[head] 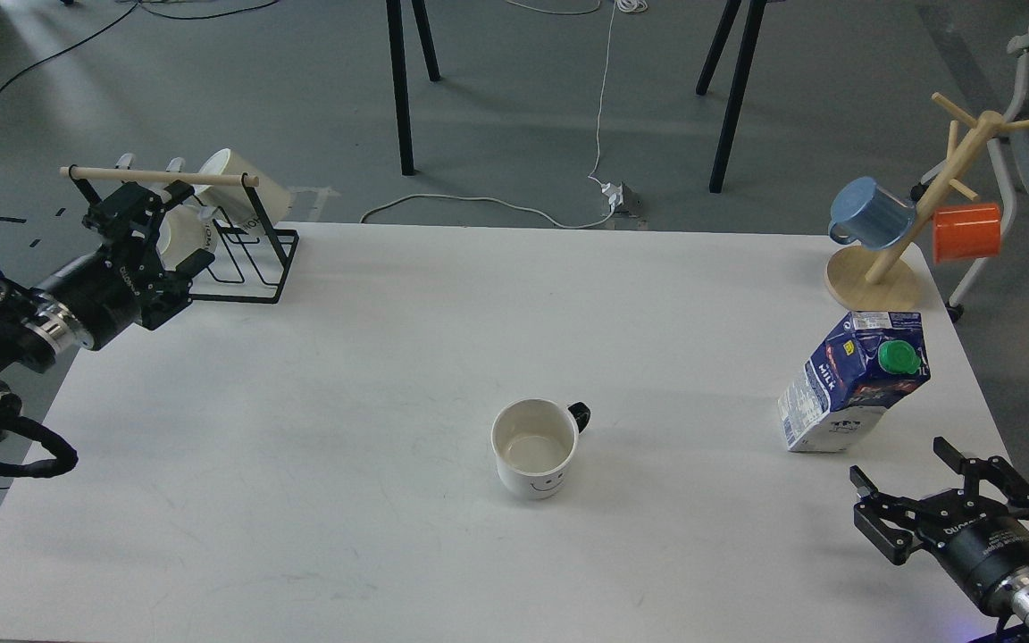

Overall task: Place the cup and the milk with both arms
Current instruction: 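Reach the right gripper to the milk carton's base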

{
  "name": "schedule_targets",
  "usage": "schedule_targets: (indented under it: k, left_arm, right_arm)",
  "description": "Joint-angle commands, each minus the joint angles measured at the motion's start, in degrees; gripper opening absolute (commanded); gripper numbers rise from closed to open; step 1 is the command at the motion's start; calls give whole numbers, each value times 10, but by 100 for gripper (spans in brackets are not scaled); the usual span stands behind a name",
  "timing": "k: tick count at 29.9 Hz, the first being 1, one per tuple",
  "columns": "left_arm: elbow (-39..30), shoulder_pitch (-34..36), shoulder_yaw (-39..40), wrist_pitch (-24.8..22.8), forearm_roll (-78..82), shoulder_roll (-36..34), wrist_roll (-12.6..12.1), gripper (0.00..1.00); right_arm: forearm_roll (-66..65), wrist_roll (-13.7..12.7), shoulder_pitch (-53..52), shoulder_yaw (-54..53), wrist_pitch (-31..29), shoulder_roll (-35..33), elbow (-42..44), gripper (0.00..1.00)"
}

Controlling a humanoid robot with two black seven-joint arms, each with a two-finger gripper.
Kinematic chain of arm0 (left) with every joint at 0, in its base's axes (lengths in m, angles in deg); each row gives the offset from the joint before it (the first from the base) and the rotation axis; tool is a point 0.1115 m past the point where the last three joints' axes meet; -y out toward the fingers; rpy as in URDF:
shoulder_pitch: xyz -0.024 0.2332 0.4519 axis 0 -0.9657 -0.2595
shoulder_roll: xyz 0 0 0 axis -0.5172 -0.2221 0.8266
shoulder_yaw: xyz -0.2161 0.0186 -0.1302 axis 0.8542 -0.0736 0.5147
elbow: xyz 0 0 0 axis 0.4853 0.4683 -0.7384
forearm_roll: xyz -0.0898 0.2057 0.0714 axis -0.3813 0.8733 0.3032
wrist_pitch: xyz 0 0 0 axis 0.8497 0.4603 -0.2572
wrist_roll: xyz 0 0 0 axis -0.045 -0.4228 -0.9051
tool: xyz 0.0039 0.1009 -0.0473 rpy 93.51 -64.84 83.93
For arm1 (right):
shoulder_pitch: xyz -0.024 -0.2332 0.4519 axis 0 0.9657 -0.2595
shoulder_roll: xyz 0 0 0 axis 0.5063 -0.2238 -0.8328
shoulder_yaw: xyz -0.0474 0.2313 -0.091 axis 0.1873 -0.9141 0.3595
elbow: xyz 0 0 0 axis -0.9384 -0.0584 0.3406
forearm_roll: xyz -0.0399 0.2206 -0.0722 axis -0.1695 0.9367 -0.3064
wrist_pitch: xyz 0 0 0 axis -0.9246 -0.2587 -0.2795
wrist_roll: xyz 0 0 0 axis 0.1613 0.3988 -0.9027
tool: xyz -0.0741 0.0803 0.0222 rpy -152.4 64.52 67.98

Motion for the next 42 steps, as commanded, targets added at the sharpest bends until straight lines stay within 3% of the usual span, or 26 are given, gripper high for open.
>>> schedule_targets:
  k: [1, 42]
  left_arm:
    - [0, -9, 0, 0, 1, 8, 0, 99]
    - [-1, -70, -4, 0, 3, 11, 0, 99]
  right_arm:
    - [0, 0, -13, -3, 0, 2, 2, 99]
    - [0, 5, -72, -38, 0, 172, 106, 97]
